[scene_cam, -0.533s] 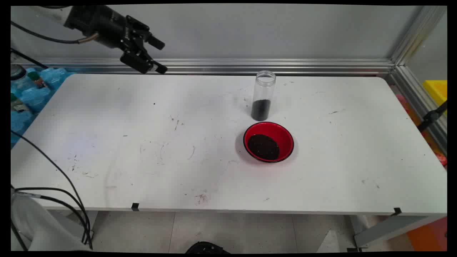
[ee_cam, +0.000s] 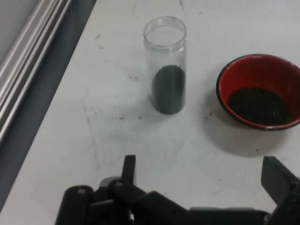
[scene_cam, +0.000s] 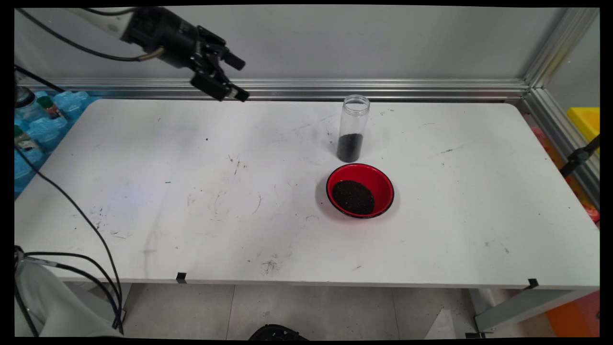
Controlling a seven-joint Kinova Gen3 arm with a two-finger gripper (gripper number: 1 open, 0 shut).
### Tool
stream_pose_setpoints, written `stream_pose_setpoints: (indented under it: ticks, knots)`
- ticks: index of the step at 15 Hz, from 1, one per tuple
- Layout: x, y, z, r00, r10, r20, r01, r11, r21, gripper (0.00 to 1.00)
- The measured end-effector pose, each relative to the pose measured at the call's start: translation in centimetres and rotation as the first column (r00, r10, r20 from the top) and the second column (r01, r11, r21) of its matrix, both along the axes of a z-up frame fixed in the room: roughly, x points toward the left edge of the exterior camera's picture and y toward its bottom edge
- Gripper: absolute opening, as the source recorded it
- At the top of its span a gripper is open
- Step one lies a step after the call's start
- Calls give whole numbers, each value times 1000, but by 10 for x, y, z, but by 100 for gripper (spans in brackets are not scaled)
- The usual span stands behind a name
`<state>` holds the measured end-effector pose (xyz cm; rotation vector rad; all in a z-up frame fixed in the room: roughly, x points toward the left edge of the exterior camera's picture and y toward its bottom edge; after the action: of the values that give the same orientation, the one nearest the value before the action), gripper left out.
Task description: Pick up the black seasoning powder from the table
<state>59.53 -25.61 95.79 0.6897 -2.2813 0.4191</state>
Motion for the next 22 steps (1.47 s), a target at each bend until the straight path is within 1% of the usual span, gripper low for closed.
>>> stream_pose_setpoints:
  ticks: [7,12,16,22]
  knots:
    - [-44,-46,-44,1000,-6,3,6,1000,0,100]
    - [-67,-75,-78,1000,-18,12,18,1000,10,100]
    - [-84,-100,-107,999,-41,13,41,999,20,100]
    - [-103,-126,-142,997,-75,7,75,996,40,100]
